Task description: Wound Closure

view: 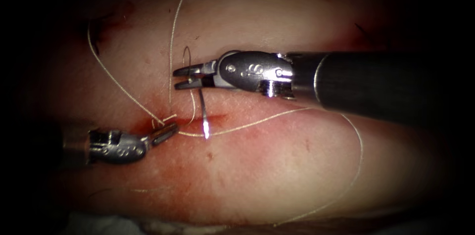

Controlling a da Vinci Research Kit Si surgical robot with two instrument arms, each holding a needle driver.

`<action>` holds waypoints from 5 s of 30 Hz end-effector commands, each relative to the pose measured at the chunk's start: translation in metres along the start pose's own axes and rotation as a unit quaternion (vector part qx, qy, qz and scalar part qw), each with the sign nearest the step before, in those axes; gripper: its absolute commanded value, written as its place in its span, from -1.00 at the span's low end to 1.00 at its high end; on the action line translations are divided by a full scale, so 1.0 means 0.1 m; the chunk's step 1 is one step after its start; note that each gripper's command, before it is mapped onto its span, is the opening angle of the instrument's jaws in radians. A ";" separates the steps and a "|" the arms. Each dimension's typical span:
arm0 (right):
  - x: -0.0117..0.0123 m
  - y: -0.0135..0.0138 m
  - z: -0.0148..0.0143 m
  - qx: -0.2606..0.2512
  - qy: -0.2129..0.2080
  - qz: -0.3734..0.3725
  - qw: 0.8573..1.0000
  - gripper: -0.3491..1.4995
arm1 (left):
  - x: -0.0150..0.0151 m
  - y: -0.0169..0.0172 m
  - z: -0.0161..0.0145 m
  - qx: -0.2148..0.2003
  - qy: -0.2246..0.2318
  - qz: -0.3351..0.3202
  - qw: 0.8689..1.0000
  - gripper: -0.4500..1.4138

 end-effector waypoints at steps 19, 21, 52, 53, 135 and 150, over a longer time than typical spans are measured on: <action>-0.019 -0.036 0.046 -0.052 0.030 -0.201 0.978 -1.00 | -0.059 0.027 0.022 -0.011 -0.028 -0.020 0.999 -0.95; -0.021 -0.037 0.049 -0.056 0.024 -0.207 0.976 -1.00 | -0.061 0.031 0.024 -0.012 -0.033 -0.019 0.999 -0.95; -0.086 -0.056 0.054 -0.084 -0.017 -0.318 0.944 -1.00 | -0.056 0.047 0.011 -0.030 -0.042 -0.031 0.998 -1.00; -0.086 -0.056 0.053 -0.085 -0.016 -0.315 0.945 -1.00 | -0.055 0.047 0.010 -0.031 -0.042 -0.031 0.998 -1.00; -0.059 -0.005 0.045 -0.172 0.013 -0.128 0.977 -1.00 | -0.018 0.054 0.023 -0.022 -0.024 -0.005 0.999 -1.00; -0.062 -0.028 0.053 -0.170 0.019 -0.128 0.977 -1.00 | -0.015 0.052 0.020 -0.023 -0.023 -0.006 0.999 -1.00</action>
